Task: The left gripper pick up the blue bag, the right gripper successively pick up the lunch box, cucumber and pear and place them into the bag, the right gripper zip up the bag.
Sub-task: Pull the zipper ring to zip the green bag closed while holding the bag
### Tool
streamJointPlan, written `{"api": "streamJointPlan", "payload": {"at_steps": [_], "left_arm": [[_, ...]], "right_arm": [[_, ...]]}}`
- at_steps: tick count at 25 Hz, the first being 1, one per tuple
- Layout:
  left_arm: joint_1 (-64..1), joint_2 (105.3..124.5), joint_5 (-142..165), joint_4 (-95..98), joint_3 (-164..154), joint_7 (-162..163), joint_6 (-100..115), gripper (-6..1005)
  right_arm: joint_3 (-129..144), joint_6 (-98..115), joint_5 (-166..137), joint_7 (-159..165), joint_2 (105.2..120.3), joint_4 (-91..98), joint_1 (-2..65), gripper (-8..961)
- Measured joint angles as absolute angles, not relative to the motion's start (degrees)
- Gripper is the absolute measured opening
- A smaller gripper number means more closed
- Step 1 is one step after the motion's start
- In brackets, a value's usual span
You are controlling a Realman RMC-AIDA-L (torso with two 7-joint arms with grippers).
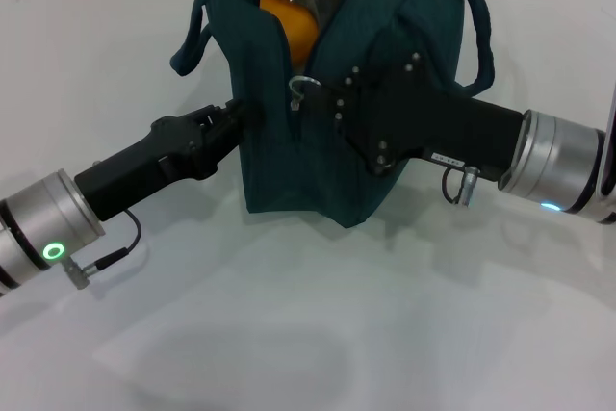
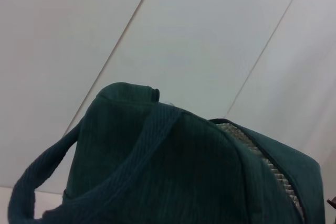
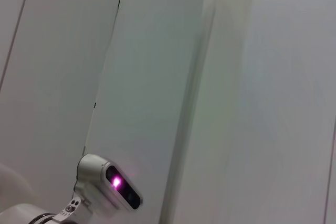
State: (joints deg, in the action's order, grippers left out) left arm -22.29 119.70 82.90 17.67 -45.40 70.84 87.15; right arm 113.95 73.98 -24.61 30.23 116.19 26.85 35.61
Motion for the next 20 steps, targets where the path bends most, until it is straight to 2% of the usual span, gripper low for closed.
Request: {"api": "streamJointPlan", "payload": {"at_steps": [5,13,20], "left_arm": [[-22.32,119.7,82.88,17.76,-45.5,70.85,87.19,180],[-22.41,119.65,82.91,17.93,-45.66,70.83,87.31,88],[-22.38,119.62,83.32,18.03,-45.72,70.84,87.33,78]], "right_arm": [[113.82,73.54,-24.57,30.19,116.19,26.85,35.72,9],[113.68,73.37,-23.4,29.9,116.19,27.17,35.9,9],[113.03,73.36,-23.14,29.88,116.19,27.37,37.38,9]]}}
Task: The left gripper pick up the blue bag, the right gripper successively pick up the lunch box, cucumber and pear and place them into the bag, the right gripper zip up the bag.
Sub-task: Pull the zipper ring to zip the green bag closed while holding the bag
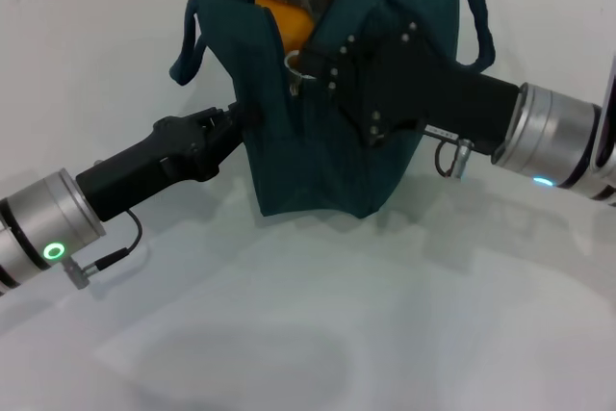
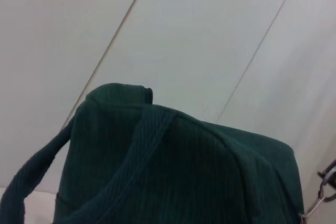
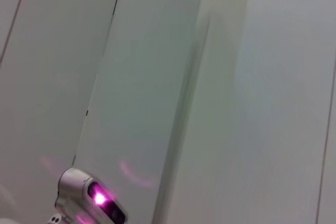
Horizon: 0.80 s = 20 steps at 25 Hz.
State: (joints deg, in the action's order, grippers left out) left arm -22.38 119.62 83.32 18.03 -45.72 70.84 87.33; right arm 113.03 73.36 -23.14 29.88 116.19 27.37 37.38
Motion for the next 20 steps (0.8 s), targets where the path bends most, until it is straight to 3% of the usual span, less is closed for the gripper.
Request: {"api": "streamJointPlan", "payload": {"at_steps": [20], "left_arm": [[-20.79,119.48,83.7,17.84,-47.32,68.64,88.61,68]], "right_arm": [[109.46,69.57,-22.96,29.74,116.19,27.49,39.73,9]]}}
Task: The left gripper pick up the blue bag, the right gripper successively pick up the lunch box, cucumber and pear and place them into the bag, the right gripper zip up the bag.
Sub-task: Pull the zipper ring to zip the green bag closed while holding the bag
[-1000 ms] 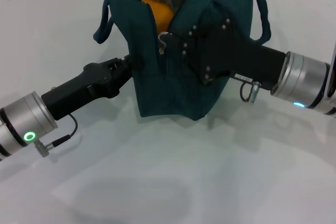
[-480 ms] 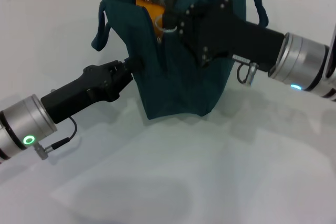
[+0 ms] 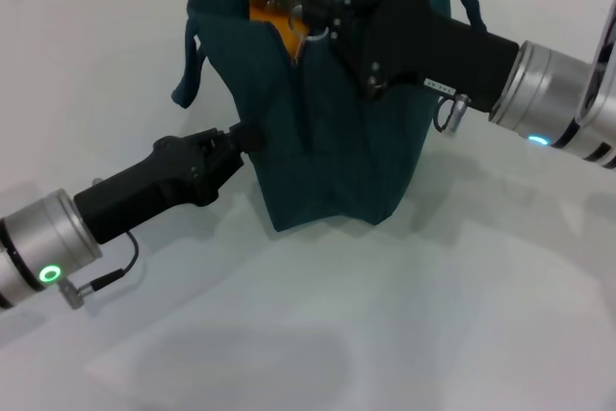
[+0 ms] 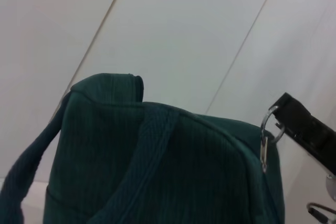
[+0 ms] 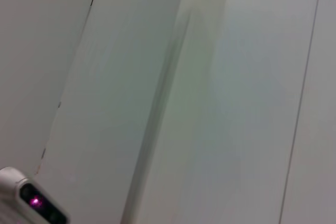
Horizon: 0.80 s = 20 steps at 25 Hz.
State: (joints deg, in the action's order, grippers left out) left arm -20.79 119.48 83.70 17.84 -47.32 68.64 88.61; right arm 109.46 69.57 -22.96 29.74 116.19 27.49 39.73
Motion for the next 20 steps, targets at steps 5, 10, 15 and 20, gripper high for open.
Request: {"api": "streamJointPlan", "payload": {"at_steps": [5,10,15,20], "left_arm": [[-19.48,119.37,84.54,18.15,-47.37,67.92,88.69,69],[-19.08,119.11,86.36,18.2,-47.4,67.66,88.77,68],[-18.15,118.73,86.76,19.16,-47.49,67.66,89.67,67],[-16.22,118.7,86.72,21.56,-47.17,67.67,90.26,65]], "right_arm": [[108.49,69.53,-22.97,29.72,116.19,27.48,39.71,9],[108.3,69.55,-22.97,29.45,116.19,27.16,39.72,9],[107.69,69.52,-22.99,29.08,116.18,26.93,39.29,9],[106.53,69.57,-23.03,28.87,116.19,27.09,39.14,9]]}}
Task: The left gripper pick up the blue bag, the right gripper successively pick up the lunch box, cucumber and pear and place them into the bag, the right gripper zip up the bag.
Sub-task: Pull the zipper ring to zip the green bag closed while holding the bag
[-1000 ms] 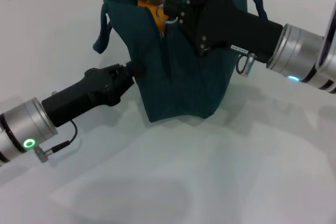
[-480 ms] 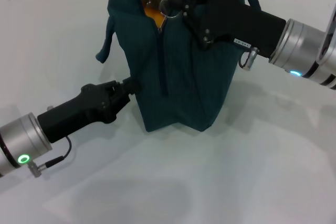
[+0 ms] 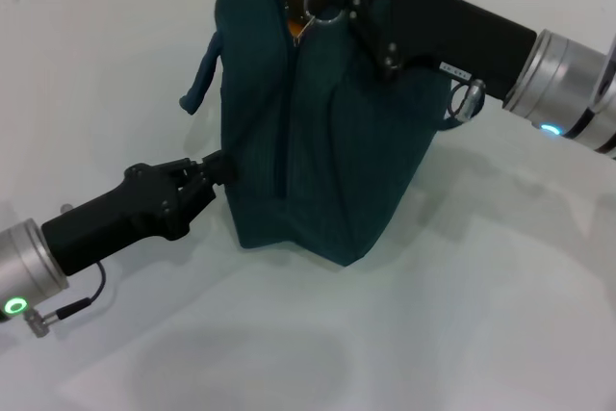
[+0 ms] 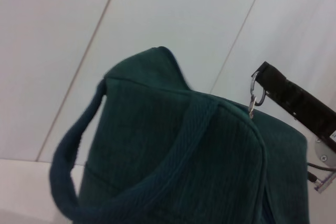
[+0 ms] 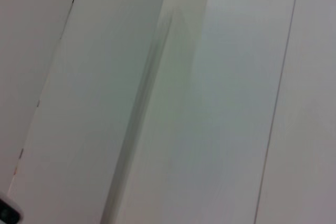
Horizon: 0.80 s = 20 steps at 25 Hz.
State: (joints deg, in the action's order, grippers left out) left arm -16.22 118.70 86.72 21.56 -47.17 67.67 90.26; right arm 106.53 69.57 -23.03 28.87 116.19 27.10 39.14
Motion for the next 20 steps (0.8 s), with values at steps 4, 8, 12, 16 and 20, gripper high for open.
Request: {"api": "streamJointPlan", "payload": {"at_steps": [4,8,12,16,20], "left_arm": [[-16.08,118.7,86.61,21.84,-47.05,67.66,90.27,64],[-16.21,118.64,86.63,21.87,-47.02,67.34,90.27,63],[-16.19,118.65,86.3,21.88,-46.96,66.95,90.21,61],[-16.48,118.81,86.16,21.93,-46.9,66.93,90.17,61],[-16.75,119.02,86.07,21.98,-46.85,66.92,90.16,61]], "right_arm": [[106.06,69.67,-23.04,28.39,116.18,27.36,39.54,9],[106.02,69.5,-23.04,28.36,116.18,27.43,40.13,9],[105.99,69.19,-23.03,28.91,116.18,27.52,40.74,9],[106.09,65.83,-22.55,32.68,116.18,28.72,41.16,9],[106.34,62.1,-22.33,38.17,116.18,29.84,41.35,9]]}}
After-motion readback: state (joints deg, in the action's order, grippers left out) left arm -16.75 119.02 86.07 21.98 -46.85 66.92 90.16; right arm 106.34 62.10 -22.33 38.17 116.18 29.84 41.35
